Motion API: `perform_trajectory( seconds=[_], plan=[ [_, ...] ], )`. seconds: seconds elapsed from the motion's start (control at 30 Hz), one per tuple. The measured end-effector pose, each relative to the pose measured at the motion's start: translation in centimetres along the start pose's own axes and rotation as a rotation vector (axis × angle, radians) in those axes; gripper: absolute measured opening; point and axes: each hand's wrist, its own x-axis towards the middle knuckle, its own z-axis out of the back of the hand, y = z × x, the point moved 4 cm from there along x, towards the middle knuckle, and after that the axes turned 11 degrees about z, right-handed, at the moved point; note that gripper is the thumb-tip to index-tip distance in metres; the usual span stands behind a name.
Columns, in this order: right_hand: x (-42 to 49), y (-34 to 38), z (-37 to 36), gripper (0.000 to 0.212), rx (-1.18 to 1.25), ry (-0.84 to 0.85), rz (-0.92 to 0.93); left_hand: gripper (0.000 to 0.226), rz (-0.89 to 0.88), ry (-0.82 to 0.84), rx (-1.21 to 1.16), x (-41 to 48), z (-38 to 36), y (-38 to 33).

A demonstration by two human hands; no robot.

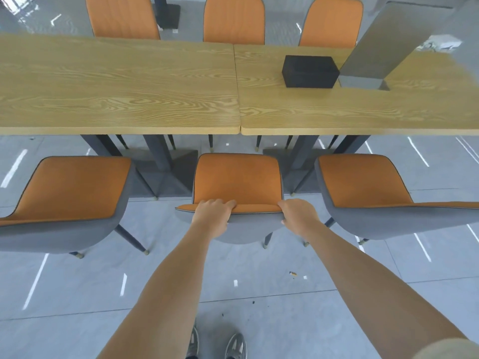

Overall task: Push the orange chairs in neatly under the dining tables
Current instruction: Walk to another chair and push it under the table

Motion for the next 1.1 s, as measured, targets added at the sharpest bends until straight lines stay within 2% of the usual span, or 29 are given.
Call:
perform_trajectory(
  seconds=[0.1,0.27,0.5,0.57,0.63,0.7,0.8,1.1],
  plan=[
    [-0.1,0.1,0.1,0.01,0.005,-0.047,0.0,0.041,0.014,-0.007,0.018,-0.3,0.1,-0.1],
    [-0.5,-0.4,0.1,0.022,-0.017,-0.127,-0.059,0.04,0.009,0.011,0.035,-0.4,0.4,-1.2],
    [-0.9,-0.5,0.3,0.024,0.028,-0.125,-0.124,0.039,0.02,0.026,0.009,-0.5,0.4,-1.2],
    [-1.2,-0.1,0.4,0.035,0.074,-0.122,-0.151,0.044,0.027,0.009,-0.03,-0.8,0.5,-0.9],
    [-1.3,0.9,0.5,0.049,0.127,-0.112,-0.136,0.061,0.007,-0.016,-0.045,-1.3,0.5,-0.1],
    [-1.0,2.4,0.6,0.07,0.163,-0.097,-0.07,0.076,-0.016,-0.01,-0.015,-2.3,0.7,1.3],
    [-0.2,5.1,1.5,0.089,0.174,-0.06,-0.002,0.081,0.025,-0.003,0.008,-4.0,1.7,4.9],
    [3.0,16.8,6.1,0.1,0.138,-0.117,0.118,0.083,0.238,-0.119,0.067,-8.0,5.9,18.9]
  ],
)
